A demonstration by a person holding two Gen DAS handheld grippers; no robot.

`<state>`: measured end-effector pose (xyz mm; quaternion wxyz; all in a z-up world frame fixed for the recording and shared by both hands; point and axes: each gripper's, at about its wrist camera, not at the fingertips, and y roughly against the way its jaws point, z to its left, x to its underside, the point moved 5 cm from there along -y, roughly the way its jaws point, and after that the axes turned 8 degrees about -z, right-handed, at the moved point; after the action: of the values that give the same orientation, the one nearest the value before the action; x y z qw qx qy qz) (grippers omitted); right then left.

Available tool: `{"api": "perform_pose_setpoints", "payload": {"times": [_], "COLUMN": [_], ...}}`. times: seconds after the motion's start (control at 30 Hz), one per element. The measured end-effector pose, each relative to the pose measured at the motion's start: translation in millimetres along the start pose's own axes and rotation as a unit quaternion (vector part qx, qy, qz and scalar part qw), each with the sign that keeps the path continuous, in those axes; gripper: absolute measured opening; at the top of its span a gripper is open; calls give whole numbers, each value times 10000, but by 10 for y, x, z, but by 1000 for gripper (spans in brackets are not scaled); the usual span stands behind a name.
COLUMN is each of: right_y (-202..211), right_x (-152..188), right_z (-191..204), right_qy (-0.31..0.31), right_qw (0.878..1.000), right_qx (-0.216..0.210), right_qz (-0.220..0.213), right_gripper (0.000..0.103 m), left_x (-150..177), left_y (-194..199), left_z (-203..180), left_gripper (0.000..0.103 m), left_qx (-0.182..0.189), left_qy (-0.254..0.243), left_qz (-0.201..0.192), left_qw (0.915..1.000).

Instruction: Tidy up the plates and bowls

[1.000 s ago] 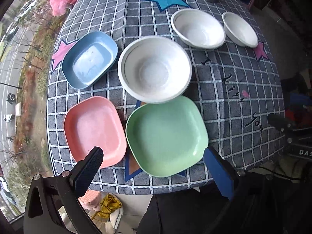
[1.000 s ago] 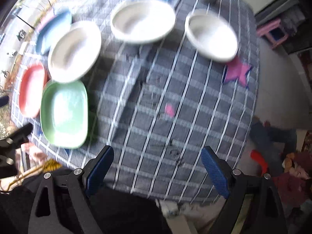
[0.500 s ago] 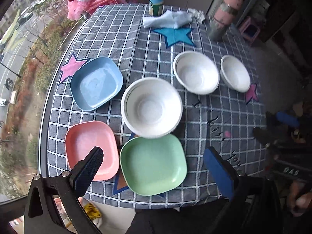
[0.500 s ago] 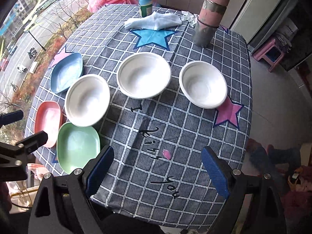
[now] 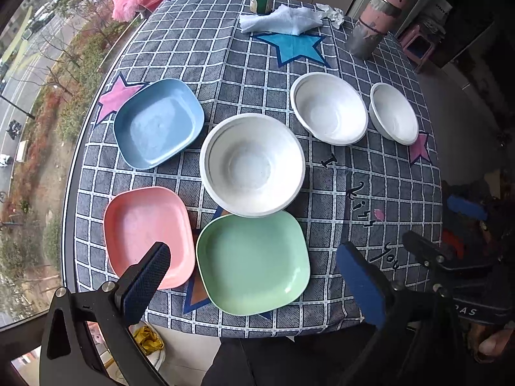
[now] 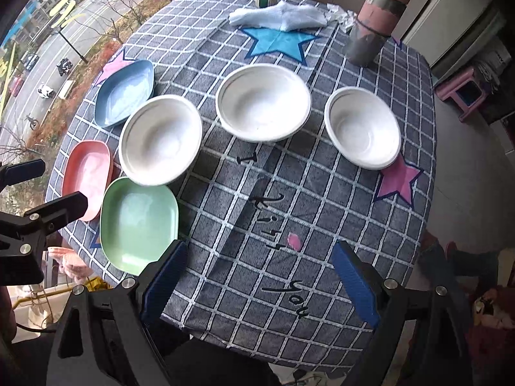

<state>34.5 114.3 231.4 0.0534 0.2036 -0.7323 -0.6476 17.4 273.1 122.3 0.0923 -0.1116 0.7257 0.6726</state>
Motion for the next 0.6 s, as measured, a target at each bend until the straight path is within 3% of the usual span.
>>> {"api": "perform_pose_setpoints", "payload": {"times": [0.23, 0.6], "right_y": [23, 37], "right_x": [15, 45], "right_z": [97, 168], "right_qy": [153, 203], "right_qw": [9999, 9998], "right_qx": [-28, -63], "right_qz": [-70, -58], "right_gripper": [92, 92], "left_x": [37, 102], "left_y": [1, 13], "left_z": [-57, -20], "left_gripper": [103, 103], "left_qx": [-79, -44], "left_qy": [-248, -232], "left_qz": [3, 50], "left_qw": [9997, 9997]}}
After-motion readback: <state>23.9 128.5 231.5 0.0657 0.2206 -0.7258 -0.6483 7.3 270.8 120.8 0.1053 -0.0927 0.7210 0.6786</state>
